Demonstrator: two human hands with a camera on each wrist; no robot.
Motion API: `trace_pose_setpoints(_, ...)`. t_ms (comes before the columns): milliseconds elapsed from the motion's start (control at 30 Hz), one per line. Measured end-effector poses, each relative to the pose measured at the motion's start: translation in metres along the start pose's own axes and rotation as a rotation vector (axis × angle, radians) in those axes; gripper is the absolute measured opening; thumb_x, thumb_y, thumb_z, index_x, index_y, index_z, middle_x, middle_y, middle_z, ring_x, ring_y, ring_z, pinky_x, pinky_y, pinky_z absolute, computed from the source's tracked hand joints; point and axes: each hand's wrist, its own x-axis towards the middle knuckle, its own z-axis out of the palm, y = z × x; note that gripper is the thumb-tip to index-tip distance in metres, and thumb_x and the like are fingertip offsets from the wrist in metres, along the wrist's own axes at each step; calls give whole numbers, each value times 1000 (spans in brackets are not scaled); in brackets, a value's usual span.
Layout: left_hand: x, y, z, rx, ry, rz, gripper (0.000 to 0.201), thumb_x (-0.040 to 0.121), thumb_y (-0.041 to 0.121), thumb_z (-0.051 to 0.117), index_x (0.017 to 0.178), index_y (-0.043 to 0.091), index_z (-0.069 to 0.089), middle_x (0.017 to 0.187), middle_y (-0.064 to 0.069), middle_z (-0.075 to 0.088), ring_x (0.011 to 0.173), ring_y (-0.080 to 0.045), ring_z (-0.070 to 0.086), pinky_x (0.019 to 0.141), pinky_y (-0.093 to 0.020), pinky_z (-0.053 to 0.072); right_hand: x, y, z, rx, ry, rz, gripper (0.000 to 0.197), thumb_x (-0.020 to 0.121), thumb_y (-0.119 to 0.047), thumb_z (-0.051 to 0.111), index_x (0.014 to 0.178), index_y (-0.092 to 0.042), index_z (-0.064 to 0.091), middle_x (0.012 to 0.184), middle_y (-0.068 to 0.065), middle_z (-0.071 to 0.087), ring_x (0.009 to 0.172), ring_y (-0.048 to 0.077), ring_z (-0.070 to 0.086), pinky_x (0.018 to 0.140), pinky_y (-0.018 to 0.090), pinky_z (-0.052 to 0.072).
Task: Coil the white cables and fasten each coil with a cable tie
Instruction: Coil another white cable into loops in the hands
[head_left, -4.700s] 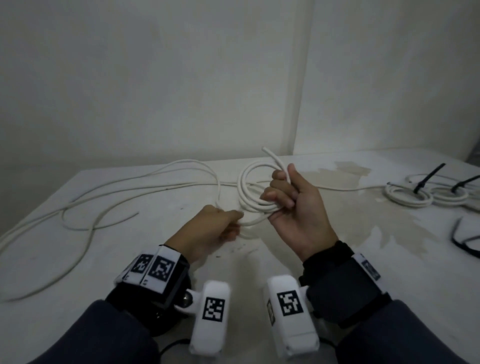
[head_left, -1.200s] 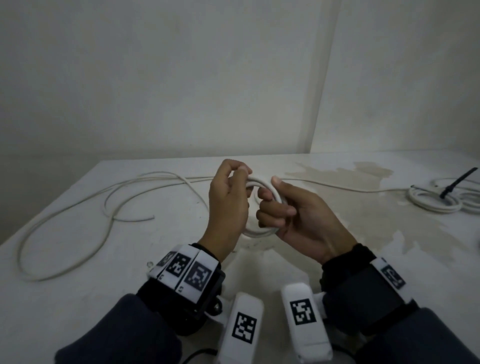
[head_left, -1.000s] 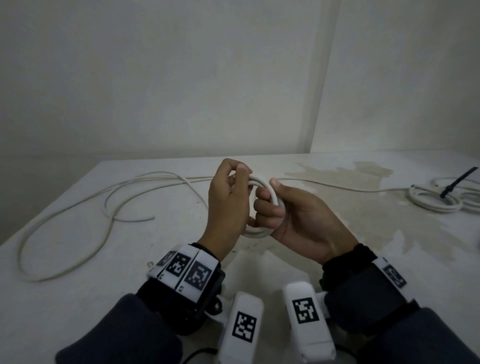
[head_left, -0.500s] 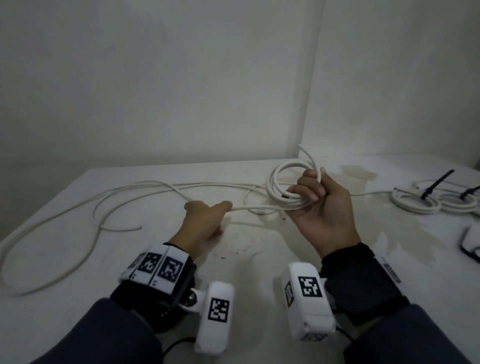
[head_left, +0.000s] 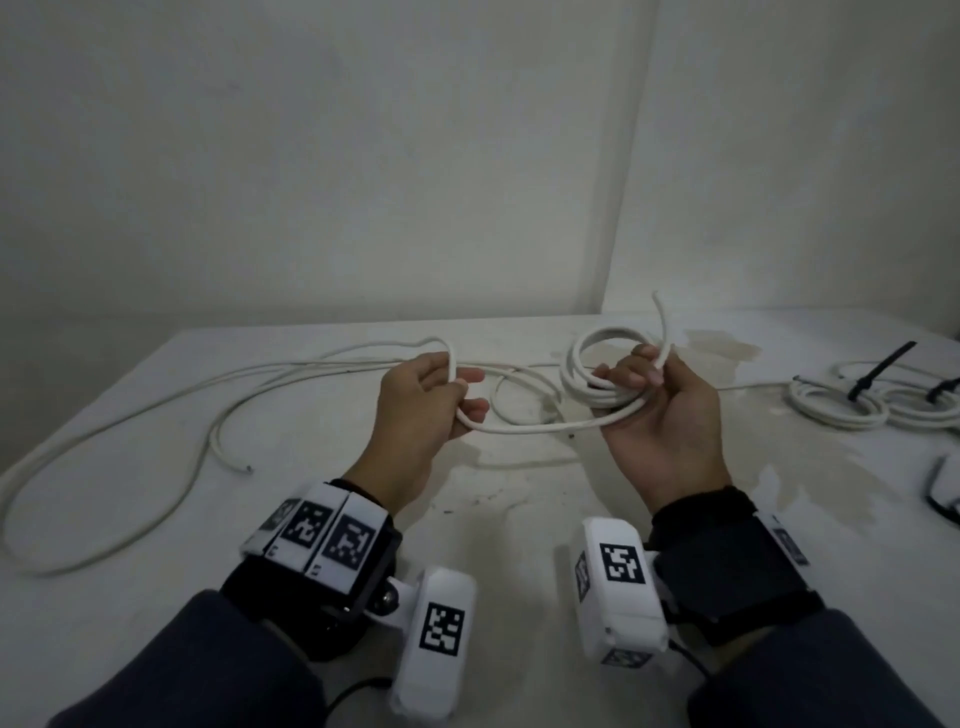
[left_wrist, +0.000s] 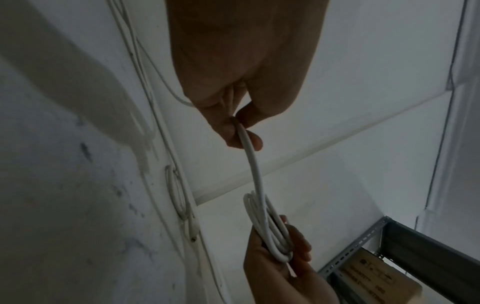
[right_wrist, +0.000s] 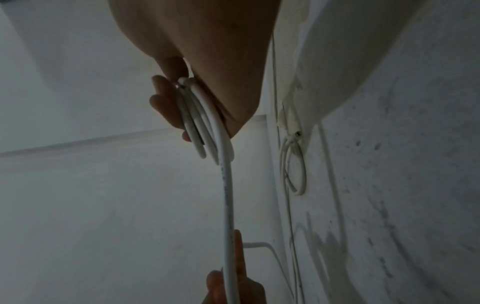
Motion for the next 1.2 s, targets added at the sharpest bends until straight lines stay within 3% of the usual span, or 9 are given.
trace_pose_setpoints(100,-2,2,1,30,49,115,21,95,-5,45,109,7,55,93,-5,67,44,-4,56,51,-18,51,1,2,-1,-31,36,53,23,91,-16,42,68,-14,46,44,-8,34,37,7,34,60,18,38)
trace_pose_setpoints(233,-1,4,-3,35,135,258,19,96,0,48,114,5,52,94,-5,67,42,-5,53,48,-19,49,1,10,0,-178,4,242,39,102,-25,33,67,-13,46,41,-9,29,32,6,26,46,18,41)
trace_pose_setpoints(433,3,8,-11,211,44,412,28,98,3,46,125,4,52,104,-5,66,45,-5,55,52,-23,53,-6,17,6,-312,-110,405,44,102,-27,31,65,-12,49,40,-9,28,32,6,25,43,20,40)
trace_pose_setpoints(633,3,18,-16,259,-101,603,42,99,3,44,141,11,44,127,0,61,76,-10,68,70,-23,57,-11,23,12,-319,-166,400,46,101,-30,33,64,-12,52,41,-9,28,33,6,26,46,20,41)
trace_pose_setpoints(733,3,21,-17,258,-167,636,45,99,1,42,143,14,39,137,0,53,89,-14,71,71,-26,58,-11,24,13,-309,-177,397,48,102,-31,32,63,-12,54,41,-9,29,33,6,26,47,20,41)
trace_pose_setpoints(833,4,20,-20,261,-215,580,45,100,4,42,141,20,39,135,4,54,92,-13,71,70,-24,57,-12,24,13,-323,-201,420,48,101,-31,33,63,-12,54,40,-9,29,32,5,25,47,20,41)
trace_pose_setpoints(933,6,13,-22,191,-241,356,41,98,4,45,138,16,46,125,6,61,79,-9,71,62,-22,56,-13,24,13,-392,-216,476,46,97,-32,36,60,-12,54,39,-10,28,30,4,25,45,19,40)
trace_pose_setpoints(1000,7,8,-22,101,-214,251,40,98,3,45,137,11,49,123,2,63,77,-11,70,66,-22,56,-14,25,13,-427,-207,499,46,97,-32,36,60,-12,53,39,-9,28,30,4,24,44,19,40)
trace_pose_setpoints(1200,2,11,-13,4,-290,196,37,98,5,46,133,14,52,125,5,64,94,-23,70,79,-34,59,-15,23,14,-521,-197,574,44,98,-32,36,62,-11,52,39,-10,26,30,4,22,43,20,38)
